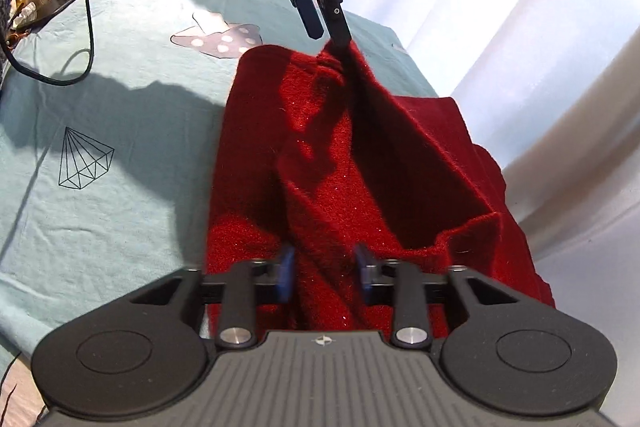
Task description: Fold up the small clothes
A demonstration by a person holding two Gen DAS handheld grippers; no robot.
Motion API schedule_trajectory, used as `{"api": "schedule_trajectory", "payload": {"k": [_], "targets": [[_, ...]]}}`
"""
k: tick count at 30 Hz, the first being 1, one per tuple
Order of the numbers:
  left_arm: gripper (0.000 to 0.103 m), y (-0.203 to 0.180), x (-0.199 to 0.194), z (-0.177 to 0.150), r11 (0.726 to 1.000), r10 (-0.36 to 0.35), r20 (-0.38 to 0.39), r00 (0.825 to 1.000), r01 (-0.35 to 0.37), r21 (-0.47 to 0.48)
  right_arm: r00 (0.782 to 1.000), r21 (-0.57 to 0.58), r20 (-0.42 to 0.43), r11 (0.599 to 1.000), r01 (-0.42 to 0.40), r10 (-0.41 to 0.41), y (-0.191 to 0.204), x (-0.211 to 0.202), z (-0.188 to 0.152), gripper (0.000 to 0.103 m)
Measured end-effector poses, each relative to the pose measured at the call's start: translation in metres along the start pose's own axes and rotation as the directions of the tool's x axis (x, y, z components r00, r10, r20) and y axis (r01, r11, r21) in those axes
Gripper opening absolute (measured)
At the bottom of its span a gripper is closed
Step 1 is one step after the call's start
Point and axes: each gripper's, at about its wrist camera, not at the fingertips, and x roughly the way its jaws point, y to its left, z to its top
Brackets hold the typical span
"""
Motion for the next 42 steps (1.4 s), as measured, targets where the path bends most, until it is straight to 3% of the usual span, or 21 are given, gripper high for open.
{"api": "schedule_trajectory", "payload": {"k": [2, 4, 6, 7, 8, 11, 15, 18, 21, 23, 25, 27, 28, 29, 31, 32, 35, 39, 42], "targets": [[0.067, 0.002, -0.004, 0.0, 1.0, 0.005, 0.018, 1.0, -0.005, 0.0, 0.995, 0.026, 0.003, 0.995, 0.098, -0.098, -0.009, 0.002, 0.001, 0.008], [0.07, 0.004, -0.006, 0.0, 1.0, 0.0, 0.029, 1.0, 0.0, 0.001, 0.974, 0.121, -0.024, 0.967, 0.225, -0.224, -0.028, 0.003, -0.004, 0.01], [0.07, 0.006, -0.006, -0.001, 1.0, -0.001, 0.025, 1.0, 0.001, 0.003, 0.947, 0.26, -0.074, 0.911, 0.321, -0.313, -0.049, 0.001, -0.013, 0.023], [0.071, 0.006, -0.005, -0.002, 1.0, -0.01, 0.02, 1.0, 0.01, 0.01, 0.935, 0.333, -0.091, 0.874, 0.354, -0.343, -0.057, -0.004, -0.017, 0.038], [0.071, 0.006, -0.004, -0.003, 1.0, -0.024, 0.012, 1.0, 0.023, 0.02, 0.93, 0.4, -0.094, 0.842, 0.362, -0.355, -0.062, -0.01, -0.022, 0.049], [0.075, 0.001, 0.005, -0.005, 0.996, -0.066, -0.013, 0.998, 0.067, 0.062, 0.94, 0.574, -0.068, 0.758, 0.311, -0.334, -0.075, -0.036, -0.042, 0.059], [0.077, -0.002, 0.03, 0.001, 0.992, -0.1, -0.034, 0.994, 0.103, 0.073, 0.922, 0.669, -0.174, 0.645, 0.369, -0.347, -0.083, -0.056, -0.084, 0.06], [0.077, -0.008, 0.05, 0.007, 0.99, -0.111, -0.042, 0.993, 0.114, 0.088, 0.911, 0.762, -0.236, 0.517, 0.389, -0.338, -0.092, -0.072, -0.12, 0.06], [0.071, -0.019, 0.063, 0.01, 0.986, -0.103, -0.039, 0.994, 0.107, 0.125, 0.896, 0.784, -0.283, 0.456, 0.422, -0.343, -0.095, -0.08, -0.141, 0.06], [0.062, -0.028, 0.066, 0.009, 0.982, -0.086, -0.032, 0.996, 0.09, 0.164, 0.895, 0.79, -0.293, 0.442, 0.425, -0.336, -0.096, -0.081, -0.149, 0.061], [0.034, -0.031, 0.066, 0.008, 0.978, -0.077, -0.028, 0.997, 0.081, 0.194, 0.913, 0.815, -0.281, 0.429, 0.389, -0.294, -0.099, -0.077, -0.157, 0.066], [0.017, -0.031, 0.065, 0.009, 0.978, -0.067, -0.039, 0.997, 0.073, 0.197, 0.925, 0.836, -0.275, 0.411, 0.364, -0.262, -0.101, -0.07, -0.163, 0.066], [0.016, -0.03, 0.065, 0.009, 0.977, -0.071, -0.041, 0.997, 0.078, 0.197, 0.932, 0.846, -0.265, 0.404, 0.347, -0.246, -0.102, -0.066, -0.164, 0.061], [0.016, -0.03, 0.062, 0.009, 0.975, -0.079, -0.034, 0.996, 0.084, 0.204, 0.938, 0.855, -0.252, 0.4, 0.331, -0.237, -0.102, -0.064, -0.165, 0.044], [0.015, -0.031, 0.057, 0.008, 0.973, -0.09, -0.019, 0.996, 0.092, 0.211, 0.949, 0.861, -0.217, 0.414, 0.297, -0.229, -0.099, -0.063, -0.161, 0.025], [0.014, -0.031, 0.053, 0.009, 0.973, -0.101, -0.01, 0.995, 0.101, 0.207, 0.947, 0.852, -0.219, 0.428, 0.302, -0.233, -0.097, -0.063, -0.157, 0.021], [0.014, -0.033, 0.039, 0.01, 0.975, -0.135, 0.029, 0.99, 0.128, 0.179, 0.936, 0.799, -0.232, 0.498, 0.338, -0.263, -0.091, -0.065, -0.142, 0.016], [0.013, -0.04, 0.009, 0.023, 0.977, -0.182, 0.101, 0.978, 0.168, 0.13, 0.923, 0.769, -0.196, 0.532, 0.353, -0.33, -0.088, -0.084, -0.121, 0.011], [0.012, -0.051, -0.028, 0.045, 0.967, -0.236, 0.212, 0.948, 0.206, 0.152, 0.904, 0.762, -0.086, 0.557, 0.331, -0.42, -0.095, -0.116, -0.094, 0.011]]}}
